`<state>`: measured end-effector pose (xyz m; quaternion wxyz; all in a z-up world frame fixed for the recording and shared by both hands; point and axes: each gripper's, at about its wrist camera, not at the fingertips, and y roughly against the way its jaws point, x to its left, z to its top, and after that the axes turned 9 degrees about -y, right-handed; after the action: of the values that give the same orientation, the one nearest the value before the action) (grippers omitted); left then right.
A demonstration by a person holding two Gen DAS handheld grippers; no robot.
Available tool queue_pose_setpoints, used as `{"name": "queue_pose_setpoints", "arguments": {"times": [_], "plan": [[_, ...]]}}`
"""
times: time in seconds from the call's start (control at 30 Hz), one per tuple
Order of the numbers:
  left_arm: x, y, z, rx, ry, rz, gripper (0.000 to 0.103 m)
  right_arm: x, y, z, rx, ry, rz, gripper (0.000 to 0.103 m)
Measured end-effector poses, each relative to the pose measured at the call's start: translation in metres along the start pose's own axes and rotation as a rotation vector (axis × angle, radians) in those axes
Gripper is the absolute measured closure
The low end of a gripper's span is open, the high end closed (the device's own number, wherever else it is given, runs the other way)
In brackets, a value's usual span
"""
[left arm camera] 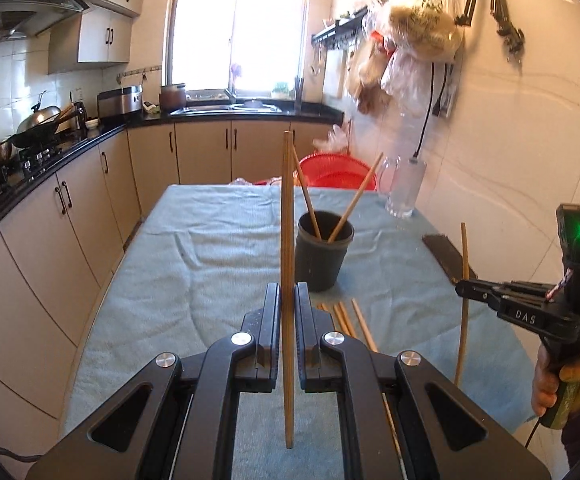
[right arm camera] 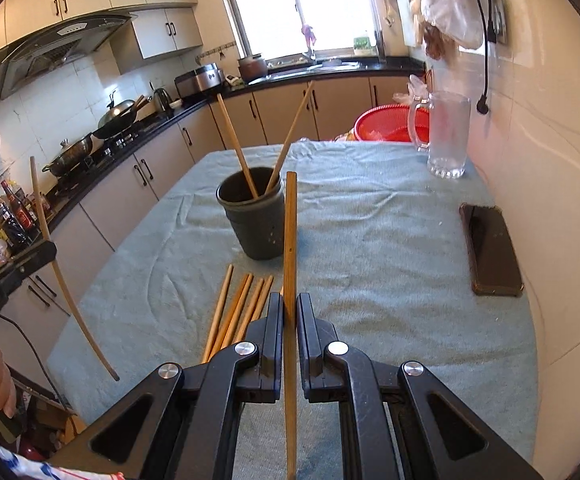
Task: Organize utensils
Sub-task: 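Raise both chopsticks upright and insert them into the black holder cup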
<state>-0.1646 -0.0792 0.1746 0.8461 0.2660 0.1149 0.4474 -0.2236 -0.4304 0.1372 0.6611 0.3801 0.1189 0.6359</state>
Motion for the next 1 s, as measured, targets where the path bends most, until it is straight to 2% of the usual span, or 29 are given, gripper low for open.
{"name": "queue_pose_setpoints", "arguments": {"times": [0.2,0.33,0.6,0.8,0.93,1.0], "plan": [[0.006,-0.006,0.017,-0.035,0.045,-0.021,0.097,0.002,0.013,0.015,-0.074,-0.019,0.016,0.096],[0.009,-0.016,0.039,-0.065,0.074,-0.029,0.097,0.005,0.022,0.038,-0.142,-0.032,0.029,0.096],[0.014,-0.04,0.104,-0.185,0.123,-0.013,0.097,0.02,0.034,0.099,-0.265,-0.079,0.113,0.096],[0.019,-0.086,0.143,-0.194,0.164,-0.017,0.097,0.031,0.008,0.147,-0.34,-0.165,0.165,0.096],[0.022,-0.12,0.157,-0.189,0.175,-0.017,0.097,0.04,-0.015,0.165,-0.407,-0.157,0.146,0.096],[0.023,-0.136,0.16,-0.177,0.184,-0.026,0.097,0.041,-0.031,0.169,-0.41,-0.163,0.14,0.096]]}}
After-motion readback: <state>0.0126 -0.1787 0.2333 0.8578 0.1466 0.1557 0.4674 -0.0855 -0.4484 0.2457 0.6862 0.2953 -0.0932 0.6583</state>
